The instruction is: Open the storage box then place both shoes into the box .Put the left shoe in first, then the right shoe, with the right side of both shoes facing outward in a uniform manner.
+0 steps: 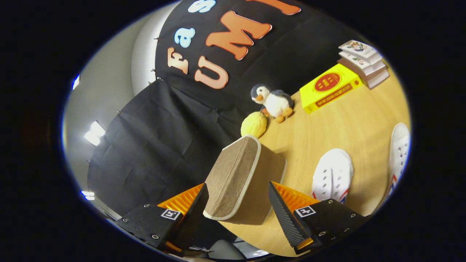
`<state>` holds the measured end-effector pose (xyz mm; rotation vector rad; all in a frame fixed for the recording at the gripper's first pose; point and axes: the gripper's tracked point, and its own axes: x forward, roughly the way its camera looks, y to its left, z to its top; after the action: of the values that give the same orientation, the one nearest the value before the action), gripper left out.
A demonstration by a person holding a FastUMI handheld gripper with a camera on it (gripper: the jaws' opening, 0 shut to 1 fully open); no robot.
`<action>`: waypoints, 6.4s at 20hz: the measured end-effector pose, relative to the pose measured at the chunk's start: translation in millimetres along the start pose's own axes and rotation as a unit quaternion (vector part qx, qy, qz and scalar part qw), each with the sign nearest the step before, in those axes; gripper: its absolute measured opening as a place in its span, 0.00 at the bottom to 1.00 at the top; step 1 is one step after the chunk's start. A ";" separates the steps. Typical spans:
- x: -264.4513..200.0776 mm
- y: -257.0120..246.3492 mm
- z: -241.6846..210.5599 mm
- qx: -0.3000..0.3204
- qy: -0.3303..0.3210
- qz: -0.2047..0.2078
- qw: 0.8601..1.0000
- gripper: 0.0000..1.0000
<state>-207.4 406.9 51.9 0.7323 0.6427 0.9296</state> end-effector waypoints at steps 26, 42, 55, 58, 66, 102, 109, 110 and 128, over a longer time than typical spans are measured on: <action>63.7 16.2 24.7 0.254 0.008 0.181 0.950 0.49; 86.0 33.1 3.2 0.171 0.038 0.048 0.983 0.00; 131.7 203.2 49.8 0.000 0.010 0.048 0.999 0.03; 152.0 227.6 42.7 -0.009 0.005 0.048 0.999 0.05; 196.4 246.1 0.0 -0.116 0.027 -0.001 0.993 0.84; -41.4 -48.6 50.9 -0.176 -0.016 -0.380 0.908 0.99; -90.5 -111.9 14.9 -0.132 0.041 -0.437 0.889 0.97; -91.4 -119.4 8.0 -0.126 0.050 -0.439 0.888 0.96; -55.6 -182.7 -47.9 -0.091 0.197 -0.431 0.876 0.71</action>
<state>-182.8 298.4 -110.6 0.0276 1.1017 0.2824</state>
